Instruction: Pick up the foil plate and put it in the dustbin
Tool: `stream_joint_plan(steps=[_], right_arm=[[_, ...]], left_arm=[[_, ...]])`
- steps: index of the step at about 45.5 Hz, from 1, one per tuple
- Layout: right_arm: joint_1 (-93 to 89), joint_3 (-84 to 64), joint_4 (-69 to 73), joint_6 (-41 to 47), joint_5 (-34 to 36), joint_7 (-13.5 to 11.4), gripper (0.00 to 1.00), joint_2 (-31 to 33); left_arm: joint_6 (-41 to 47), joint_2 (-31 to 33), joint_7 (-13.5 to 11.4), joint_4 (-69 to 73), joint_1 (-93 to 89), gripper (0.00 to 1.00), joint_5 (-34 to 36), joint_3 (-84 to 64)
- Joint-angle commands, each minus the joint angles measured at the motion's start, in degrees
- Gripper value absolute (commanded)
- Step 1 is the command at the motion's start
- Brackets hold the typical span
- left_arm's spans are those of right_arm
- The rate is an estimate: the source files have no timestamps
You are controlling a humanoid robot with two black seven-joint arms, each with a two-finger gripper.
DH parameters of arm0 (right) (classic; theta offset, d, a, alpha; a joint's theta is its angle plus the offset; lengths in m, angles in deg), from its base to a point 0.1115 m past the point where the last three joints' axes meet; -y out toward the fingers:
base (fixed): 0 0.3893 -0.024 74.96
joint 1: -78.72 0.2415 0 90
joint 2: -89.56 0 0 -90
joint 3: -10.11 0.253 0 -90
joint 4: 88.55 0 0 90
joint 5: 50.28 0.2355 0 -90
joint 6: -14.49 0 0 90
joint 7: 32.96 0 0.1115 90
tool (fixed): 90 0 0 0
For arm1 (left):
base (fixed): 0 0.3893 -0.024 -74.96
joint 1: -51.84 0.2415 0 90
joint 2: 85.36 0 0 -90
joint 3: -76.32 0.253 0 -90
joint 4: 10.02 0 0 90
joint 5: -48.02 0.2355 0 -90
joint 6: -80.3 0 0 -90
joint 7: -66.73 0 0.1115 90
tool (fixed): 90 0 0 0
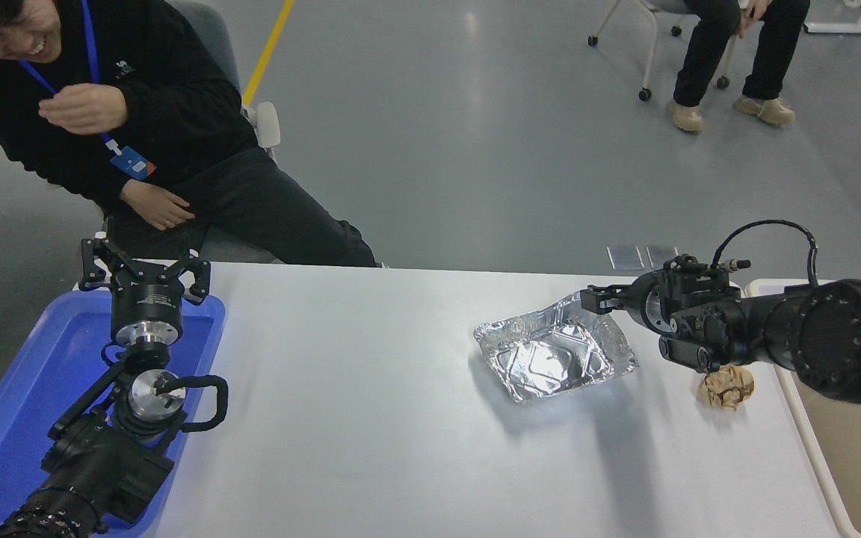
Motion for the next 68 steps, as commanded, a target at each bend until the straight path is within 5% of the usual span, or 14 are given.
stream_joint_plan(steps=[1, 32, 39, 50, 64, 68], right_arm=[[-5.8, 0.5, -4.2, -1.8, -3.1, 0.1, 0.99, -2.0], [-12.0, 0.5, -11.8, -1.4, -4.2, 0.1, 0.94, -2.7], [-12.0, 0.5, -11.8, -1.2, -4.2, 0.1, 0.85, -2.7], [-12.0, 0.4, -11.8, -0.7, -6.4, 0.0, 0.51, -2.7], [-11.9, 0.1, -11.7, 0.7, -7.8, 0.1, 0.42, -2.7], [-11.8, 0.3, -11.7, 0.8, -9.3, 0.1, 0.28, -2.7]], left_arm=[[0.0, 0.0, 0.1, 0.0, 0.0, 0.99, 0.0, 0.0], [0.1, 0.0, 0.0, 0.0, 0.0, 0.99, 0.0, 0.0], [0.0, 0.0, 0.0, 0.0, 0.0, 0.99, 0.0, 0.0], [0.0, 0.0, 0.0, 0.0, 0.0, 0.99, 0.0, 0.0], [0.0, 0.0, 0.0, 0.0, 0.0, 0.99, 0.0, 0.0], [0.0, 0.0, 0.1, 0.0, 0.0, 0.99, 0.0, 0.0]])
